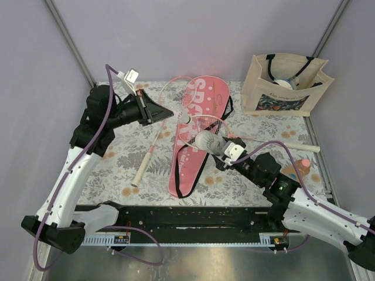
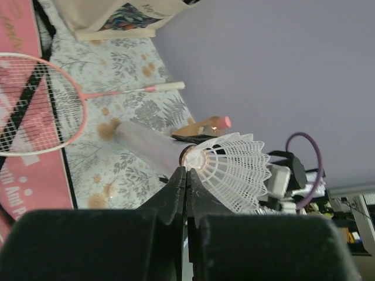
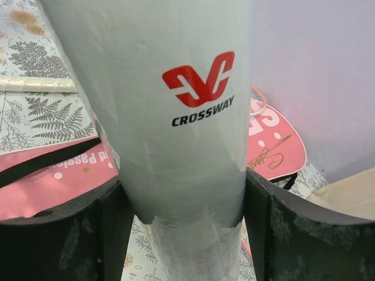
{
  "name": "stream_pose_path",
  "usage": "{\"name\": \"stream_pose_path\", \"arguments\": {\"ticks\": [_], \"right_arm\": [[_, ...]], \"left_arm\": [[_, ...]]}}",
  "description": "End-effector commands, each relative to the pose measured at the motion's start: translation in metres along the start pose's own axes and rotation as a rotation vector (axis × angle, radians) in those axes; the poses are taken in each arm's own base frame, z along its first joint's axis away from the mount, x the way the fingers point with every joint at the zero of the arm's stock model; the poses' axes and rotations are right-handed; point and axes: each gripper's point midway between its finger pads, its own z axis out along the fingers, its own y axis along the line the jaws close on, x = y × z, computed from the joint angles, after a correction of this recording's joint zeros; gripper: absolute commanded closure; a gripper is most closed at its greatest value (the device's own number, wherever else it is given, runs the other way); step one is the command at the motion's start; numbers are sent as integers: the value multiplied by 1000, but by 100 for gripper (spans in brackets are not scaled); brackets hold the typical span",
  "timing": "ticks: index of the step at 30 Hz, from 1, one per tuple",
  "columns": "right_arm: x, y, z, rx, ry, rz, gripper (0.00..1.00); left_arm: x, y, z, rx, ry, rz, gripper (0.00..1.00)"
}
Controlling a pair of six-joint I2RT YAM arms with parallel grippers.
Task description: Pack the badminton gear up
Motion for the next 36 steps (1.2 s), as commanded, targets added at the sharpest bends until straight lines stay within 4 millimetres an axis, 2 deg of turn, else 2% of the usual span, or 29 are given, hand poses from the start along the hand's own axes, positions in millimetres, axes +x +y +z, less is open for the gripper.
{"name": "stream_pose_path", "arguments": {"ticks": [1, 9, 16, 21, 26, 30, 36], "right_arm": [[0, -6, 0, 31, 28, 45, 43], [9, -1, 2, 32, 36, 81, 42], [6, -4, 1, 51, 14, 98, 42], [4, -3, 3, 50, 7, 103, 42], [1, -5, 4, 51, 1, 101, 42], [1, -6, 3, 55, 2, 98, 42], [1, -7, 3, 62, 2, 95, 42]], "left_arm": [[-5, -54, -20, 187, -84, 81, 100], [21, -74, -13, 288, -47, 52, 100], [49, -75, 10, 268, 6, 23, 100], [71, -55, 28, 144, 36, 57, 100], [77, -40, 41, 63, 26, 85, 100], [79, -38, 45, 43, 23, 117, 100], [95, -38, 52, 30, 74, 146, 98]]}}
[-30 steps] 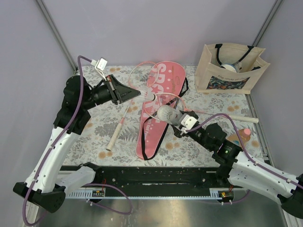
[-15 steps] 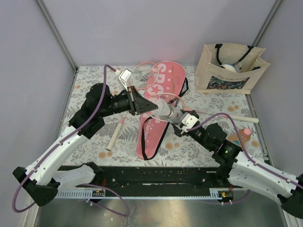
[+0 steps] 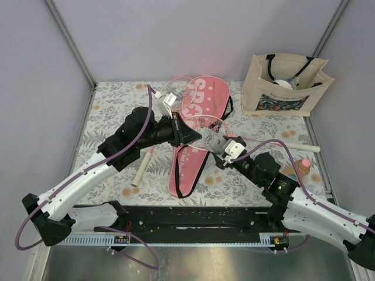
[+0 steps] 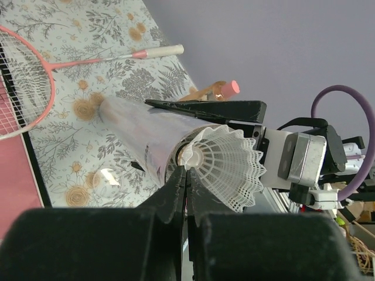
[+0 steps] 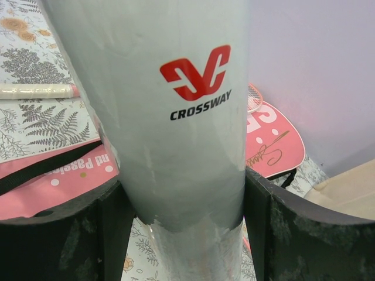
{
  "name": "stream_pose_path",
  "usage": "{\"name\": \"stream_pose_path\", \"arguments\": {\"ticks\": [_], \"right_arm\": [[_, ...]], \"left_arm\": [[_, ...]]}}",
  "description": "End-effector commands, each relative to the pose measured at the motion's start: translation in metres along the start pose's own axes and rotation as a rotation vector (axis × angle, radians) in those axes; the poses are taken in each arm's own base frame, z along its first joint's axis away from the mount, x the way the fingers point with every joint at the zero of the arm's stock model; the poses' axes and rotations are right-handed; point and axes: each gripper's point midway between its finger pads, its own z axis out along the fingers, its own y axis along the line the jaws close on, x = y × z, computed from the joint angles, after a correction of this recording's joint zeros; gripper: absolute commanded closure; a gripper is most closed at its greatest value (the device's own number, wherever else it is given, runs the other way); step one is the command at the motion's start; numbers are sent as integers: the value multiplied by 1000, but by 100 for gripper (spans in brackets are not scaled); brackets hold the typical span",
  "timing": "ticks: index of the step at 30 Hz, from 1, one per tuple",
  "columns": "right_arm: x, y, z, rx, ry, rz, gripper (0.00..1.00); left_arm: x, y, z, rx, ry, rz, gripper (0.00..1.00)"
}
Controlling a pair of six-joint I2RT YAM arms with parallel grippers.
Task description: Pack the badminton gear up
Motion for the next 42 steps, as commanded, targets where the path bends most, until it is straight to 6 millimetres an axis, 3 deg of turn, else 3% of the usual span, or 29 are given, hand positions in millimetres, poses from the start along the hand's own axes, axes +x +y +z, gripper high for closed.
{"name": "stream_pose_path", "arguments": {"ticks": [1, 9, 15, 22, 27, 36, 39, 42], "right_arm": [[3, -2, 1, 26, 7, 66, 41], [3, -2, 0, 27, 9, 61, 41], [-1, 3, 2, -11, -6, 27, 42], [-2, -2, 3, 8, -8, 13, 41], [3, -4, 2, 32, 1, 26, 41], [11, -12, -6, 82, 18, 17, 40], [9, -15, -9, 96, 15, 16, 40], [3, -19, -11, 106, 7, 30, 40]], "left_arm": [[-6, -2, 1, -30, -29, 63, 98], [-4, 5, 1, -132, -10, 147, 99], [11, 1, 18, -119, 76, 167, 98], [24, 19, 23, -204, 149, 184, 92], [15, 11, 11, -201, 106, 181, 65], [-22, -23, -39, -153, -61, 179, 25], [-22, -22, -52, -163, -75, 176, 13], [-12, -5, -59, -208, -75, 187, 7]]}}
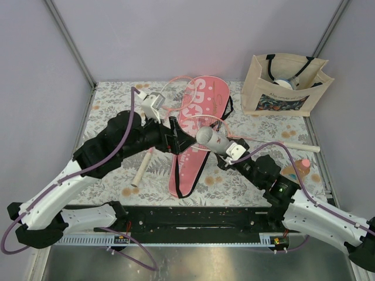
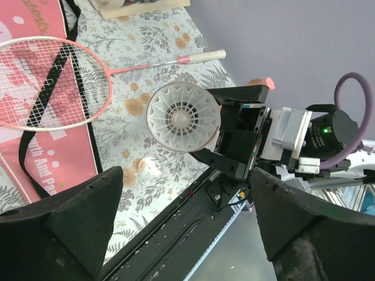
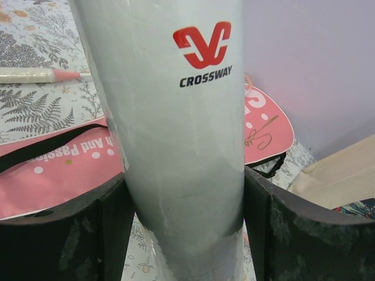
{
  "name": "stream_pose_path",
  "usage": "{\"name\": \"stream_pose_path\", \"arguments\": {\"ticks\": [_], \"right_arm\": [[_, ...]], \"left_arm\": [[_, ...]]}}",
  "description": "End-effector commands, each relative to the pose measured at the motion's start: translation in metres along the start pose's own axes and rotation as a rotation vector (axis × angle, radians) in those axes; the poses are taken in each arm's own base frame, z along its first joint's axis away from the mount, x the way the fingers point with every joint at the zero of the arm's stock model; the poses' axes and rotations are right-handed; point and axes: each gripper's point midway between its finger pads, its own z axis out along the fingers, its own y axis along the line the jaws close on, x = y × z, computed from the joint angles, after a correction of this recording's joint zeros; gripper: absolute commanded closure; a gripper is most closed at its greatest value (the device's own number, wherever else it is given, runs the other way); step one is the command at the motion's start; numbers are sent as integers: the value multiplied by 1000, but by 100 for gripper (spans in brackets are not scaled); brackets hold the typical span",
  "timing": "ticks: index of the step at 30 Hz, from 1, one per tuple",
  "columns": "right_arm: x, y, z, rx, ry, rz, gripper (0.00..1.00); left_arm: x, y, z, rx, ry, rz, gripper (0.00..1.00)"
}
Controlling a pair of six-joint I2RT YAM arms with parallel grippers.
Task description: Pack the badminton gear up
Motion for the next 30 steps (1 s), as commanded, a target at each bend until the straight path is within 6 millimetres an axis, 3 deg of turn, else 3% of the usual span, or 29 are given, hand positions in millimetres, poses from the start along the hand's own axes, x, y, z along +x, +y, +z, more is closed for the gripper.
{"name": "stream_pose_path", "arguments": {"ticks": [1, 4, 8, 12, 16, 19, 25, 30], "right_arm": [[-18, -17, -4, 71, -41, 66, 40], [-31, -25, -7, 97, -66, 92, 40], [-48, -37, -14, 134, -109, 122, 39], [-64, -48, -24, 159, -142, 135, 39], [-74, -62, -35, 212, -167, 148, 39], [-74, -71, -43, 257, -171, 147, 39], [-75, -90, -63, 352, -187, 161, 39], [-77, -102, -78, 411, -218, 168, 40]], "left_arm": [[2, 13, -13, -44, -40, 4, 6], [23, 23, -14, -49, -1, -10, 6], [57, 50, 1, -105, 43, -40, 7], [90, 66, 23, -128, 98, -55, 12], [135, 84, 54, -171, 177, -49, 17], [163, 84, 74, -189, 242, -24, 20], [195, 79, 120, -213, 320, 43, 26], [221, 76, 155, -302, 423, 65, 41]]}}
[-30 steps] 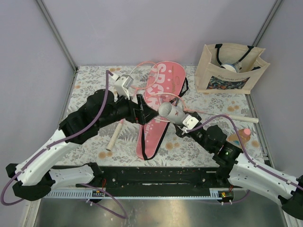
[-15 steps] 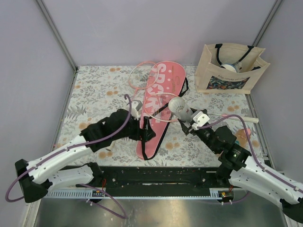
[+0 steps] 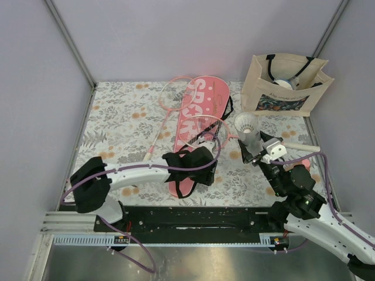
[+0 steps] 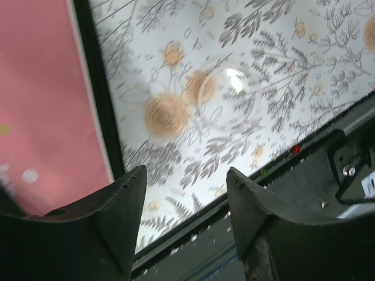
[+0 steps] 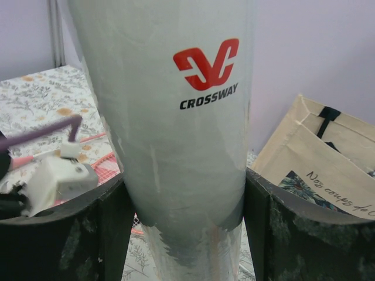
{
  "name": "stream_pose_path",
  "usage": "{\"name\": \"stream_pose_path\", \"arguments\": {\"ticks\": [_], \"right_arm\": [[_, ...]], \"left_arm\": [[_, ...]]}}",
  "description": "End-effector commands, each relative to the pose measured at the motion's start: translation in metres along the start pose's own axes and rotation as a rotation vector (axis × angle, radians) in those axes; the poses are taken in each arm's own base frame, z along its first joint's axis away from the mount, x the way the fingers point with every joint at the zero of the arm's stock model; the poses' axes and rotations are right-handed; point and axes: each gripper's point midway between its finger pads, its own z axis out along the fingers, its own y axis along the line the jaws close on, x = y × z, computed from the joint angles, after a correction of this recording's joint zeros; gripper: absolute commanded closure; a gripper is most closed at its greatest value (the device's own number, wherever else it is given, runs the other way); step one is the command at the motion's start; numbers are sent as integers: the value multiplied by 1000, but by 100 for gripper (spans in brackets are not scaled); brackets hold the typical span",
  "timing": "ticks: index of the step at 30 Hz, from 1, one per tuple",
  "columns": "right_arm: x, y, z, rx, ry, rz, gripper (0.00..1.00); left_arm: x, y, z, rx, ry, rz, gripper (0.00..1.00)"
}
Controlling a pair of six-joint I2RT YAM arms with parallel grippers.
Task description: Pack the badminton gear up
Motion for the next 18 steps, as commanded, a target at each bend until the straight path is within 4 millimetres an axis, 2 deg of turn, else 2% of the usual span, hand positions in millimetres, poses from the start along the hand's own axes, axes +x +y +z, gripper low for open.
{"name": "stream_pose_path", "arguments": {"ticks": [1, 5, 13, 18], "right_arm": [[-29, -30, -9, 115, -87, 20, 39], [-35, -34, -14, 118, -108, 14, 39], [-35, -44, -23, 160, -114, 19, 39], [-33, -48, -25, 177, -111, 14, 39]], "left_arm": [[-28, -34, 20, -6, -51, 9, 43], [-27, -45, 43, -23, -20, 16, 46], [-10, -33, 76, -121, 52, 10, 50], [3, -26, 88, -151, 92, 11, 54]]}}
